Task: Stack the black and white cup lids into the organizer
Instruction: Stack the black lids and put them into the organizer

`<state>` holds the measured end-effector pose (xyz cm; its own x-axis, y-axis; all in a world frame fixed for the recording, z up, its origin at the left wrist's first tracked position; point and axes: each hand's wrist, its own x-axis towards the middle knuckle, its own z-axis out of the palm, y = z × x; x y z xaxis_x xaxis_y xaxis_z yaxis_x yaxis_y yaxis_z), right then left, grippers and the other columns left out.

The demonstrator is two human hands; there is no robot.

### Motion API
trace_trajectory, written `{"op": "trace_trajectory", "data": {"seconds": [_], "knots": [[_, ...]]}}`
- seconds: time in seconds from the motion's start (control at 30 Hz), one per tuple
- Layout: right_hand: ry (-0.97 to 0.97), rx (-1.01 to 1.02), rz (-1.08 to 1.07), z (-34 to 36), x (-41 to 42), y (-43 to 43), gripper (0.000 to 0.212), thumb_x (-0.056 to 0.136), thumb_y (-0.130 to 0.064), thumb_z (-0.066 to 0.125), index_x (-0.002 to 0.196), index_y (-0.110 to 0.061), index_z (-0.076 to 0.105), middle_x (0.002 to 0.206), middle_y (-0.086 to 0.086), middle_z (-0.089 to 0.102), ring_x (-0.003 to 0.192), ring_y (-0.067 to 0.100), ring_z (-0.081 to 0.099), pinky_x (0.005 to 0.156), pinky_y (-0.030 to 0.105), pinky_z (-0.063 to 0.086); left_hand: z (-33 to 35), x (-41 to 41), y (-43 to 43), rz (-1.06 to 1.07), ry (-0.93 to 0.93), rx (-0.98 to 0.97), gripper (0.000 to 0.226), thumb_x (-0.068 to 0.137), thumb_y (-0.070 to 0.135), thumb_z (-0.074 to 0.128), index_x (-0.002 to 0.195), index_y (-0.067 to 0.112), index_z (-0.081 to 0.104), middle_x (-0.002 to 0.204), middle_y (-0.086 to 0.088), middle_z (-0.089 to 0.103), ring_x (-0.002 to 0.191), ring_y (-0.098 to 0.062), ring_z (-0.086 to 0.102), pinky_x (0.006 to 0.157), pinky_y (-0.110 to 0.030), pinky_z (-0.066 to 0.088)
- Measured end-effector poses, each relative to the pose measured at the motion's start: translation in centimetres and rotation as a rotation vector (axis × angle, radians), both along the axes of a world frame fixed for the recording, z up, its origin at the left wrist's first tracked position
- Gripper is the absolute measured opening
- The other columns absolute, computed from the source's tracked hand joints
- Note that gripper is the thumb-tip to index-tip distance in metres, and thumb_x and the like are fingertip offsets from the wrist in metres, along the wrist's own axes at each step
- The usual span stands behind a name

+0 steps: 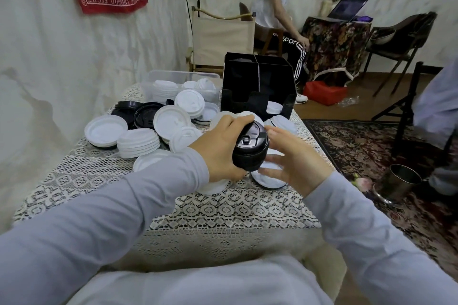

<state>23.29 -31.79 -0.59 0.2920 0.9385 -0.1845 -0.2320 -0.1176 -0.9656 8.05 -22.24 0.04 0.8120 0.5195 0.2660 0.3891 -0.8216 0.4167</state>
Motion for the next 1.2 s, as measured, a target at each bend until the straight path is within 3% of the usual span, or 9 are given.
{"op": "trace_trajectory", "data": {"seconds": [0.13,0.23,0.4,0.57,0.67,0.87,0.97,1.1,1.2], "knots": [[0.031,-0.026,-0.047,0.8,-1.2,1.8,0.017,0.087,-0.026,0.064,0.100,-0.014,0.064,0.089,0.002,0.068,0.086,0.022,0.063,0.071,0.037,0.057,0.3,0.7,0.3,-0.001,0.016,0.018,0.100,0.066,0.023,0.078,0.146,0.024,0.018,0.130,-0.005,0.034,0.116,-0.025,0.047,0.096,-0.037,0.043],[0.105,-0.054,-0.031,1.1,-0.8,2.9,0.010,0.084,-0.021,0.067,0.090,-0.013,0.067,0.073,0.002,0.071,0.081,0.022,0.064,0.064,0.034,0.056,0.6,1.1,1.2,0.001,0.014,0.028,0.100,0.069,0.024,0.077,0.147,0.026,0.015,0.132,-0.003,0.032,0.120,-0.023,0.043,0.097,-0.035,0.042],[0.172,-0.078,-0.010,2.8,0.6,5.6,0.016,0.084,-0.017,0.064,0.100,-0.013,0.066,0.094,0.009,0.070,0.087,0.023,0.065,0.060,0.030,0.055,1.9,3.1,3.1,0.035,0.002,0.038,0.101,0.070,0.022,0.076,0.148,0.027,0.012,0.135,-0.002,0.030,0.117,-0.022,0.047,0.095,-0.032,0.043],[0.193,-0.007,0.038,4.9,2.2,8.4,0.015,0.088,-0.012,0.056,0.100,-0.012,0.065,0.093,0.011,0.068,0.082,0.025,0.066,0.067,0.035,0.057,3.3,5.3,5.6,0.063,-0.029,0.021,0.104,0.068,0.024,0.079,0.148,0.030,0.012,0.134,-0.002,0.029,0.112,-0.023,0.051,0.094,-0.034,0.046],[0.192,0.007,0.030,5.4,3.3,10.0,0.023,0.089,-0.011,0.056,0.110,-0.008,0.063,0.099,0.015,0.067,0.083,0.025,0.066,0.061,0.031,0.058,3.9,6.5,7.1,0.076,-0.024,0.020,0.102,0.069,0.020,0.077,0.147,0.030,0.013,0.135,-0.001,0.029,0.111,-0.023,0.051,0.092,-0.033,0.047],[0.137,0.020,-0.006,5.5,5.8,12.8,0.023,0.088,-0.010,0.059,0.109,-0.003,0.065,0.094,0.016,0.070,0.078,0.028,0.070,0.058,0.035,0.057,4.4,8.7,9.9,0.077,0.005,0.004,0.104,0.066,0.025,0.078,0.146,0.033,0.013,0.129,0.001,0.031,0.109,-0.024,0.051,0.091,-0.038,0.048],[0.092,-0.004,-0.038,5.1,7.2,13.9,0.026,0.087,-0.010,0.060,0.110,-0.001,0.064,0.101,0.019,0.069,0.085,0.032,0.069,0.061,0.038,0.056,4.3,9.9,11.0,0.053,0.041,-0.019,0.107,0.066,0.028,0.080,0.146,0.034,0.009,0.131,0.001,0.030,0.112,-0.024,0.050,0.094,-0.038,0.047],[0.076,-0.019,-0.068,4.6,9.3,14.9,0.018,0.086,-0.007,0.059,0.101,-0.001,0.066,0.094,0.019,0.070,0.078,0.030,0.070,0.060,0.037,0.057,4.2,11.0,12.7,-0.016,0.129,-0.086,0.118,0.068,0.032,0.081,0.148,0.034,-0.006,0.144,0.000,0.021,0.127,-0.021,0.039,0.102,-0.036,0.042],[0.041,-0.033,-0.126,5.2,11.1,15.7,0.020,0.086,-0.009,0.060,0.104,-0.002,0.065,0.099,0.020,0.069,0.087,0.032,0.067,0.073,0.043,0.056,4.7,11.2,15.1,-0.025,0.107,-0.183,0.110,0.074,0.031,0.078,0.149,0.029,-0.001,0.151,-0.001,0.016,0.137,-0.019,0.025,0.110,-0.033,0.030]]}}
